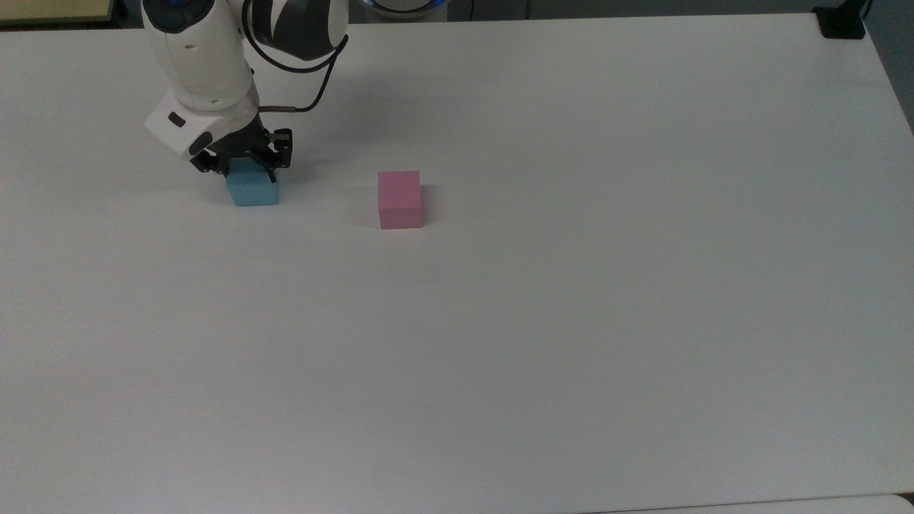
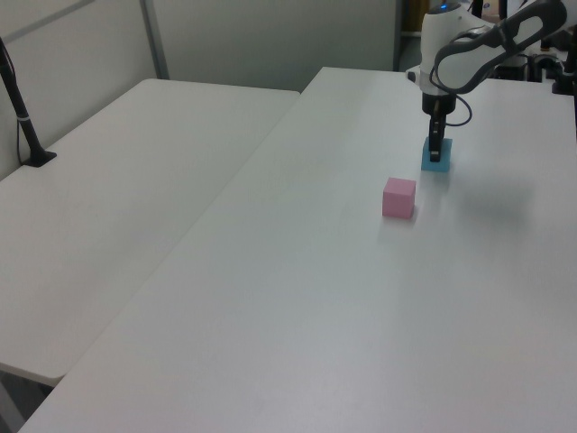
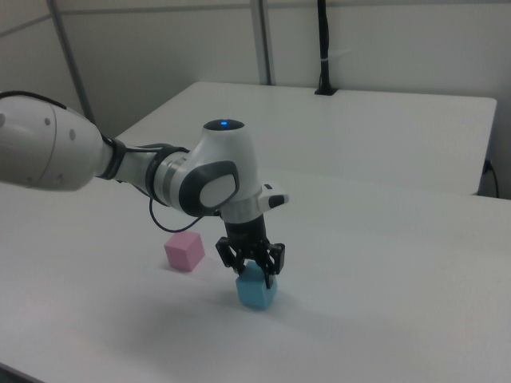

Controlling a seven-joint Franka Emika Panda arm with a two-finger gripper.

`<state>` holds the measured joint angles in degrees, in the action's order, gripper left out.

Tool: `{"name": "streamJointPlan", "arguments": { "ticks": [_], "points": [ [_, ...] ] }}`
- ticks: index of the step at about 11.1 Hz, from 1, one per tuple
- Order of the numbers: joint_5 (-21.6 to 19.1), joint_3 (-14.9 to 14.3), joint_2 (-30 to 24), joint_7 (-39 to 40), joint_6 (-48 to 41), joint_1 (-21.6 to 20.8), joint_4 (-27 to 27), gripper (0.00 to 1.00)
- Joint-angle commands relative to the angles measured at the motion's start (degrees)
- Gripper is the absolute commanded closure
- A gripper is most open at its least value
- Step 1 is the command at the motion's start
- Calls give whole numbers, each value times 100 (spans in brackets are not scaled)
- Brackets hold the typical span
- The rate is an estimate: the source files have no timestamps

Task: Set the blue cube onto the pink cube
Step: 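Lift the blue cube and carry it over the pink cube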

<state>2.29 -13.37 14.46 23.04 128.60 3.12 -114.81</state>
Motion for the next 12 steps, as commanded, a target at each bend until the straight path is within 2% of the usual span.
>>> {"name": "streamJointPlan", "arguments": {
  "ticks": [1,3,5,9,12],
  "points": [
    [-89,124,-539,-124,-764,-302,55,54],
    [-98,369,-663,-561,-1177,-426,283,54],
    [-106,712,-628,-1316,-1284,-549,486,54],
    [-106,818,-506,-2154,-1241,-1058,565,54],
    [-80,1038,-444,-2497,-1214,-1077,574,54]
  ]
}}
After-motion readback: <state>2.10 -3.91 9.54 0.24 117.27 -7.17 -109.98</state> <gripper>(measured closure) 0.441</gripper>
